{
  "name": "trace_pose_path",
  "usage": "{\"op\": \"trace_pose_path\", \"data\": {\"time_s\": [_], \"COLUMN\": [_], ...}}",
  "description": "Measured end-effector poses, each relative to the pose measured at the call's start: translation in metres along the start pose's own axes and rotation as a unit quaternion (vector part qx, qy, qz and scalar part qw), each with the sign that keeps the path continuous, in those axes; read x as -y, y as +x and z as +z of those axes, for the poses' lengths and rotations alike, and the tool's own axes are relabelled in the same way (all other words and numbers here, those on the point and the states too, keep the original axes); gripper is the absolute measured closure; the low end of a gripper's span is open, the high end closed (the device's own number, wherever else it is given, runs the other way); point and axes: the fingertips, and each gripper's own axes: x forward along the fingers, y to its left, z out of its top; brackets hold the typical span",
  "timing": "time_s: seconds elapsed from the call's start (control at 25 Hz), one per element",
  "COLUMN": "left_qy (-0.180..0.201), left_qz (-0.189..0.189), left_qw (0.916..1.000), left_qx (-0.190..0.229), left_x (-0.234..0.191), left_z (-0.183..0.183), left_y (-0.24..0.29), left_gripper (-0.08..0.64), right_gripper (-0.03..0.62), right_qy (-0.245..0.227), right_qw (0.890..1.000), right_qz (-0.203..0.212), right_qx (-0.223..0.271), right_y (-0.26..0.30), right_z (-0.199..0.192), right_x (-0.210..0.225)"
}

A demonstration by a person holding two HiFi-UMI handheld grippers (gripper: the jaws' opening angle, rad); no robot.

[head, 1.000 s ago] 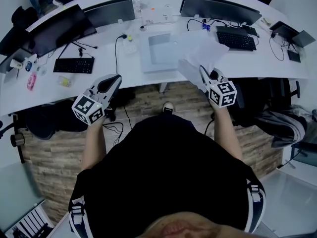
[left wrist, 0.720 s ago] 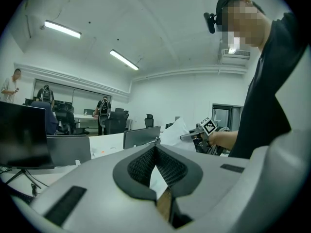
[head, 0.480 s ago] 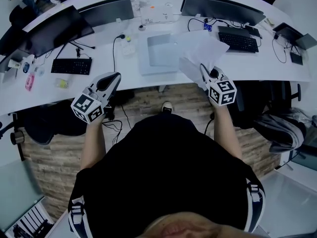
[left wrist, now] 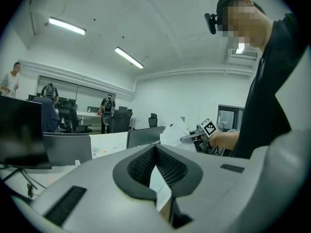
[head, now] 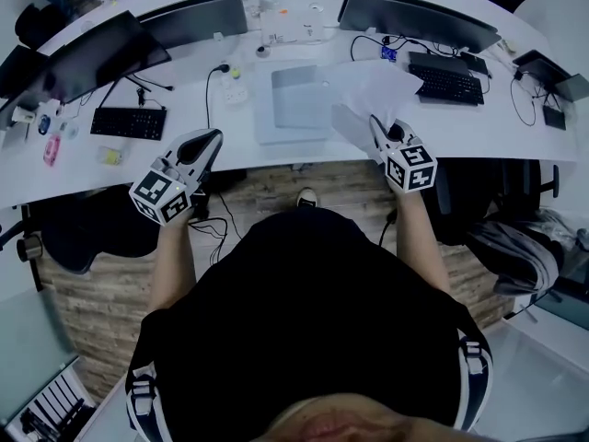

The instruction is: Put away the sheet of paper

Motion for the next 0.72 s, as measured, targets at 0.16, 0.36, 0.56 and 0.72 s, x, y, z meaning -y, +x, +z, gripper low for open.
{"op": "trace_pose_path", "data": {"time_s": [0.16,0.36,0.56,0.72], "left_qy": [-0.003,-0.008,-0.011,-0.010], "left_qz": [0.003,0.016,0.030,0.033], "left_qw": [1.0000,0.9998,0.9994,0.9994], "left_qx": [-0.002,-0.010,-0.010,-0.009], "left_x": [-0.002,-0.007,-0.014,-0.019], "left_z": [0.001,0.003,0.006,0.010], "left_y": [0.012,0.020,0.024,0.032], "left_gripper": [0.538,0.538,0.538,0.538], "right_gripper": [0.577,0.577,0.577,0.577], "right_qy": [0.000,-0.002,-0.008,-0.011], "right_qw": [1.000,1.000,0.999,0.999], "right_qz": [0.006,0.020,0.029,0.032], "right_qx": [-0.008,-0.019,-0.021,-0.023], "right_y": [0.010,0.021,0.032,0.039], "right_z": [-0.003,-0.002,-0.001,0.001], "right_x": [0.011,0.019,0.028,0.034]}}
